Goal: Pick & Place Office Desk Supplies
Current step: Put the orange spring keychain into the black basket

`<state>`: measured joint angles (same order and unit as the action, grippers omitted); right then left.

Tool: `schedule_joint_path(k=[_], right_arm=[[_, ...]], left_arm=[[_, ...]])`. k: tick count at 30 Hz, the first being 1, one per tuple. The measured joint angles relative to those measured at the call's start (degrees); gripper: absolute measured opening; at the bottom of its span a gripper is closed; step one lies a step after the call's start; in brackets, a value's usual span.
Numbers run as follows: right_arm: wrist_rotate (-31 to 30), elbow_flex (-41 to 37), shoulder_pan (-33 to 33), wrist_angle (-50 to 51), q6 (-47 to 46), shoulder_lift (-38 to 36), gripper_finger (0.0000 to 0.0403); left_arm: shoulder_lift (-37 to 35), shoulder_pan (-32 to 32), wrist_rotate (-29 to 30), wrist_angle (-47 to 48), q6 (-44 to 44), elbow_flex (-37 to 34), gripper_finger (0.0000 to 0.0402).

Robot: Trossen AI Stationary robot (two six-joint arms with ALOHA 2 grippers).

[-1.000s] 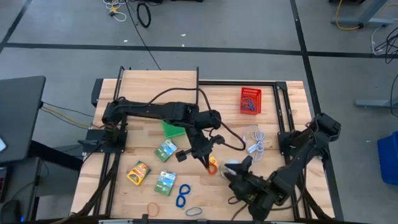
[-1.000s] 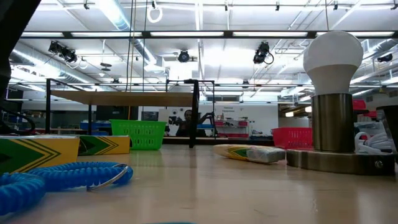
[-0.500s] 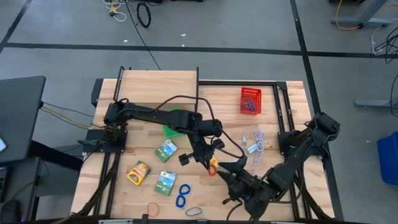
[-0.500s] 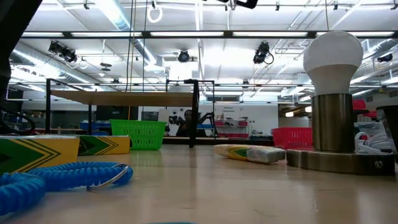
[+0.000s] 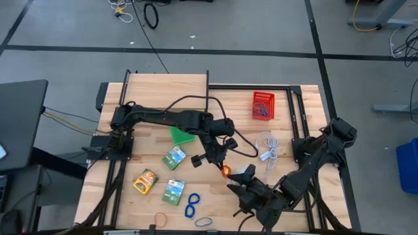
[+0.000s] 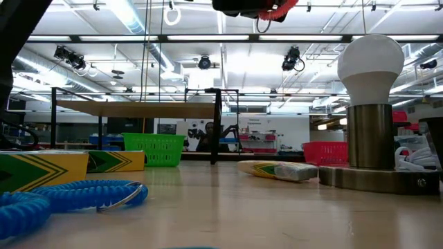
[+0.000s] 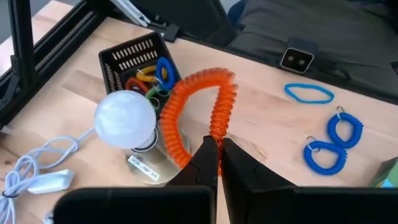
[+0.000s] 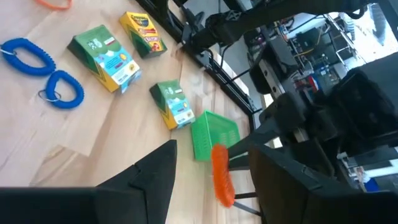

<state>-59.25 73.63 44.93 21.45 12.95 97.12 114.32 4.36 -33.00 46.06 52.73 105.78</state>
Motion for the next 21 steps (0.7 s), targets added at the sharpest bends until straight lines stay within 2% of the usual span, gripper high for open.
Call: schedule_joint_path(k=[5,9,13,17,21], right_arm=[[2.97,0.00,-2.23,2.57,-2.05,0.00,0.0206],[5.23,0.00,-4.15,3.54,-3.06,0.00,0.0185],[5.32,0.00,-5.12,3.56,-3.04,0.00,0.0129],[5.51,0.00,-5.30,3.72,-2.23,0.00,0.0031],[4.34,0.00,-4.61,2.59,-0.63,0.00,0.0020]], left_arm=[[-0.01,0.55,-0.05,-0.51,1.12,0.00,0.0006],[-0.02,0.55,-0.05,-0.76,1.35,0.00,0.0006],[-0.01,0.52,-0.03,-0.70,1.71,0.00,0.0006],[-0.01,0.52,-0.03,-0.66,1.90,0.00,0.0006],[-0.02,0.42,-0.11,-0.26,1.85,0.00,0.0006]])
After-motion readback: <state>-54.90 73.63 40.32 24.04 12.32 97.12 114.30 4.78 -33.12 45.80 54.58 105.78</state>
